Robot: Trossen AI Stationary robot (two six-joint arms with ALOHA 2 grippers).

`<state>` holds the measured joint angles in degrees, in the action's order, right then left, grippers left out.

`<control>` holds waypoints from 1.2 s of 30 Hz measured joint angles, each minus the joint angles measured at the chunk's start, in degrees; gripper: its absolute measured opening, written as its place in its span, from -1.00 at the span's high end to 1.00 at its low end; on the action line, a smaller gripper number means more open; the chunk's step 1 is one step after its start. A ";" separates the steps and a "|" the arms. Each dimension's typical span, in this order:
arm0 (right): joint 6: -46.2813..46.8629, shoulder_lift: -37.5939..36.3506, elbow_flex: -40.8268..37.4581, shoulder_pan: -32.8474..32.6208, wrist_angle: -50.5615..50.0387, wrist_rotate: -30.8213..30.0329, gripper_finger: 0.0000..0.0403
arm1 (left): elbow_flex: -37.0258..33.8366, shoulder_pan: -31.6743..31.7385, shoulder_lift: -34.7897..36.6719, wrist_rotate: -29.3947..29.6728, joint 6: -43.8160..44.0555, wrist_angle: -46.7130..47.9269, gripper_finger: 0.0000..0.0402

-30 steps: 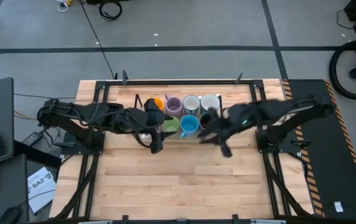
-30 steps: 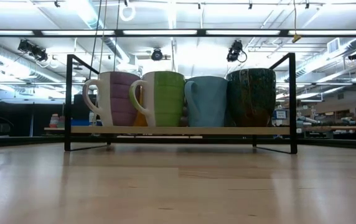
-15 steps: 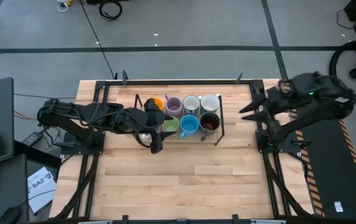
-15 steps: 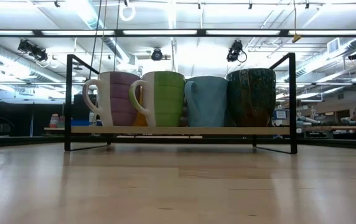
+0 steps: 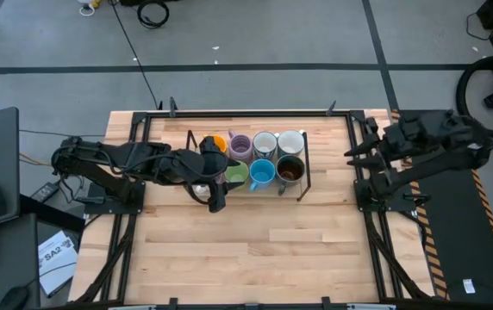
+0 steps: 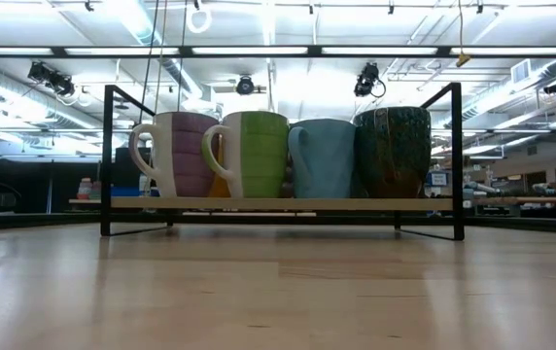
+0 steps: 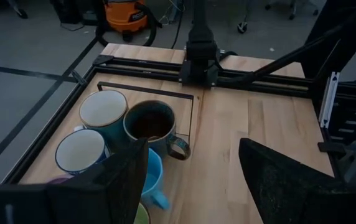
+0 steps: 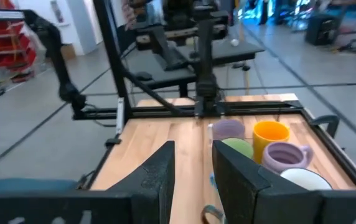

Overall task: Place coffee mugs
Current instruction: Return to Home Position

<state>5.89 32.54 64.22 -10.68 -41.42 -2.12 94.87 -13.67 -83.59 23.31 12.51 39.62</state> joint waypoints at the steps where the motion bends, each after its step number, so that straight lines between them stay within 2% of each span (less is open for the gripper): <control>1: -0.04 -1.44 -2.34 0.00 1.52 -0.61 0.44 | 0.00 0.00 0.00 0.00 0.00 0.00 -0.29; 9: 0.16 -14.08 -18.53 0.00 14.38 -1.44 0.44 | 0.00 0.28 0.00 0.00 -0.02 -0.01 -0.29; 21: 3.17 -32.36 -32.29 -0.02 20.50 -1.28 0.44 | 0.00 0.37 0.00 0.01 -0.29 -0.01 -0.29; 28: 3.58 -31.60 -36.45 -0.01 23.95 -1.09 0.44 | -0.04 0.37 -0.04 0.00 -0.26 0.00 -0.29; 36: 2.39 -32.35 -47.69 0.00 39.39 -1.28 0.44 | -0.03 0.37 -0.04 0.02 -0.23 0.01 -0.29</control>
<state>8.28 0.19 16.53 -10.68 -2.04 -3.39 94.84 -13.30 -83.64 23.33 12.29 39.63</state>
